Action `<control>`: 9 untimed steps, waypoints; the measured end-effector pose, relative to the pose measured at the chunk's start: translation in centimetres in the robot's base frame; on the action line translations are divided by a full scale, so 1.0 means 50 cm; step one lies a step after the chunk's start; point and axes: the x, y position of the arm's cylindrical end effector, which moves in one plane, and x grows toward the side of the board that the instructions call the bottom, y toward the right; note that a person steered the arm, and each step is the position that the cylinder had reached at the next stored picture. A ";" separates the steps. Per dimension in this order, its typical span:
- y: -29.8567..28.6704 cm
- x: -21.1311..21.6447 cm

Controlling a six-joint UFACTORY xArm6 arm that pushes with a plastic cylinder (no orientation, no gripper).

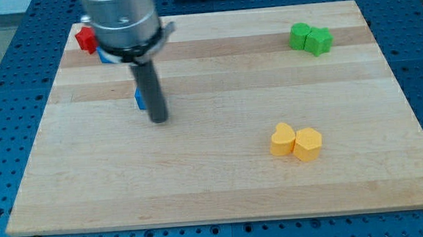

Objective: Slide the blue cube to bottom of the yellow heart

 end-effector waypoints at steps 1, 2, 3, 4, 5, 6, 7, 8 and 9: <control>-0.082 -0.062; -0.196 -0.127; -0.279 -0.159; -0.276 -0.177; -0.275 -0.236; -0.199 -0.224; 0.011 -0.224; 0.174 -0.191; 0.282 -0.136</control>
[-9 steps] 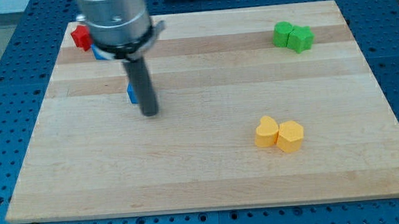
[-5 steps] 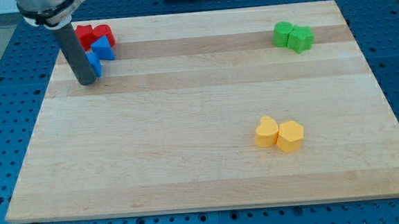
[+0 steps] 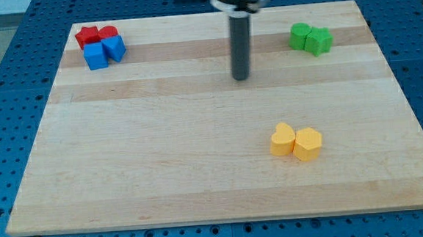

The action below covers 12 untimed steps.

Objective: Slide the blue cube to bottom of the yellow heart

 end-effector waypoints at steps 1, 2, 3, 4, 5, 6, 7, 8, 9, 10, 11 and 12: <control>0.041 0.026; 0.163 0.068; 0.324 0.070; 0.395 0.039; 0.392 -0.028; 0.370 -0.086; 0.335 -0.101; 0.308 -0.101; 0.286 -0.101; 0.368 -0.121; 0.284 -0.167; 0.178 -0.198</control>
